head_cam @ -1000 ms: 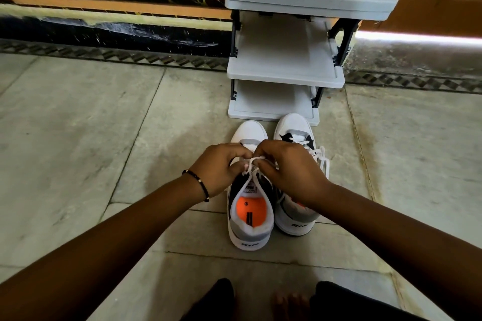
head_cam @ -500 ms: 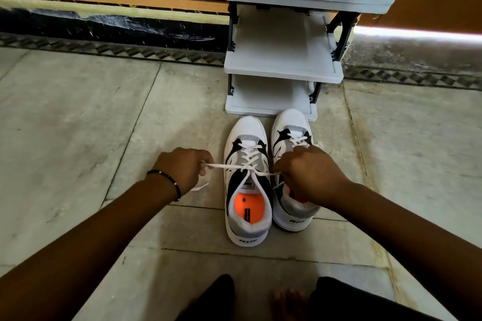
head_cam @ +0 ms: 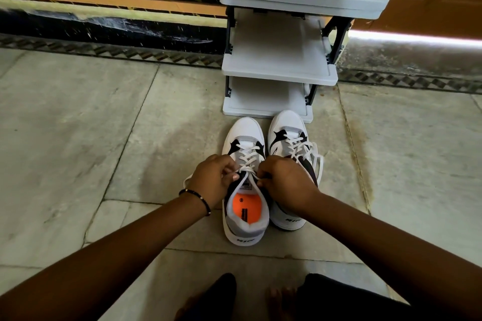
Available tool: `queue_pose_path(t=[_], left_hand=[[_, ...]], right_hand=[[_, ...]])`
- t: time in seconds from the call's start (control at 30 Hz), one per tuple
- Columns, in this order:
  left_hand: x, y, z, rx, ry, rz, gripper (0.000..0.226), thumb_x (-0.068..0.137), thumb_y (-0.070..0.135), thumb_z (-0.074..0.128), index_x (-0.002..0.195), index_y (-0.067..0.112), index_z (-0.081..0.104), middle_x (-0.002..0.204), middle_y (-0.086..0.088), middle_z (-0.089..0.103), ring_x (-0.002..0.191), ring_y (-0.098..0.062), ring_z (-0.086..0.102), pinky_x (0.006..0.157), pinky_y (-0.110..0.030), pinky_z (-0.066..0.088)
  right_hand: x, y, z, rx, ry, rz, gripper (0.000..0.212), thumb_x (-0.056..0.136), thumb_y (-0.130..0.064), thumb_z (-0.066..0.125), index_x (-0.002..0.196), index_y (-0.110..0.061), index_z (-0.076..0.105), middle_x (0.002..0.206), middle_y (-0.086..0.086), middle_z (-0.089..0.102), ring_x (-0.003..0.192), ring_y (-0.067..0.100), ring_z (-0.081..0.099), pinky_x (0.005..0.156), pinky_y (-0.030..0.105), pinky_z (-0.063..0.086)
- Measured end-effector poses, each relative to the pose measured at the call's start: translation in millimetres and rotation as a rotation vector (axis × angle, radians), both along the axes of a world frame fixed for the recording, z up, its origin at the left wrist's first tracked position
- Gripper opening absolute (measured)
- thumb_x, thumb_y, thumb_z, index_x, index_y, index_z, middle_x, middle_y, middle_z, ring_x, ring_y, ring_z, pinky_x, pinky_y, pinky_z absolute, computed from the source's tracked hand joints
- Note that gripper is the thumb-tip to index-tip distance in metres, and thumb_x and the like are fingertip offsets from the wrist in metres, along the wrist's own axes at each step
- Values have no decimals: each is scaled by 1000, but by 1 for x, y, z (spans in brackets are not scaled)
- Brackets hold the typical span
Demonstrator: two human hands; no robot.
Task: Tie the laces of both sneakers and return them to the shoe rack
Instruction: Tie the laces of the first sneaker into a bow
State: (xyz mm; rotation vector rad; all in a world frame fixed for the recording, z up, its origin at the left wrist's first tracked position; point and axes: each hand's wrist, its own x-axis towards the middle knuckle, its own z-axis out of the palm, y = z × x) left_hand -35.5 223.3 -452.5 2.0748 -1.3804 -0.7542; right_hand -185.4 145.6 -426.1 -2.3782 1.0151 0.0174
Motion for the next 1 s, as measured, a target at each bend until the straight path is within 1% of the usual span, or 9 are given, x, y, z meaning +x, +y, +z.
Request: queue_pose_path(t=[0.13, 0.23, 0.33, 0.4, 0.5, 0.7, 0.8, 0.93, 1.0], left_hand=[[5, -3, -3, -31, 53, 16, 5, 80, 7, 62, 82, 3, 64, 95, -16, 66, 88, -24, 59, 67, -21, 38], [15, -9, 0, -34, -24, -96, 9, 86, 8, 55, 84, 3, 62, 92, -15, 65, 86, -24, 57, 64, -15, 36], [21, -11, 11, -79, -289, -233, 7, 83, 6, 55, 81, 7, 61, 81, -11, 68, 83, -31, 59, 68, -28, 34], [20, -9, 15, -95, -562, -315, 13, 65, 4, 71, 70, 12, 62, 65, -6, 67, 75, -29, 62, 66, -33, 43], [11, -4, 17, -20, -839, -364, 29, 35, 7, 79, 53, 17, 59, 45, 2, 59, 58, -21, 63, 53, -25, 49], [10, 1, 17, -8, -1032, -345, 17, 41, 8, 61, 53, 19, 56, 46, 3, 60, 58, -19, 61, 61, -27, 46], [14, 1, 14, -35, -1068, -296, 17, 50, 6, 69, 59, 16, 58, 53, 1, 63, 64, -23, 63, 73, -34, 30], [14, 3, 9, 6, -1102, -268, 19, 48, 10, 74, 59, 16, 60, 51, 1, 63, 62, -22, 62, 73, -36, 30], [10, 3, 15, 73, -1069, -298, 23, 42, 14, 78, 56, 17, 60, 48, 2, 61, 59, -21, 61, 68, -32, 43]], right_hand=[[-1, 2, 0, 6, -39, -16, 10, 83, -11, 60, 86, -8, 68, 96, 15, 68, 89, 30, 61, 68, 26, 38], [0, 1, 3, 21, -37, -16, 11, 83, -10, 58, 84, -10, 69, 90, 12, 72, 85, 28, 63, 67, 25, 40], [-1, -4, 7, 11, -17, -34, 12, 81, -9, 57, 77, -14, 67, 84, 9, 72, 80, 26, 64, 65, 26, 42], [-2, -7, 10, -64, 29, -7, 11, 79, -11, 58, 73, -19, 64, 82, 6, 71, 82, 25, 63, 72, 30, 41], [-2, -6, 11, -193, 128, 64, 10, 77, -13, 57, 76, -21, 63, 85, 4, 70, 89, 25, 59, 91, 38, 33], [0, -3, 10, -372, 283, 195, 15, 73, -13, 56, 84, -17, 66, 86, 4, 71, 84, 28, 61, 95, 38, 31], [3, -8, 13, -390, 283, 224, 12, 71, -12, 58, 80, -16, 65, 83, 5, 70, 80, 28, 62, 98, 38, 31], [5, -5, 14, -505, 274, 285, 20, 39, -8, 74, 45, -14, 56, 45, 5, 58, 47, 27, 57, 68, 36, 50], [6, -1, 14, -516, 276, 312, 15, 45, -8, 74, 48, -11, 60, 49, 10, 61, 55, 29, 60, 70, 37, 50]])
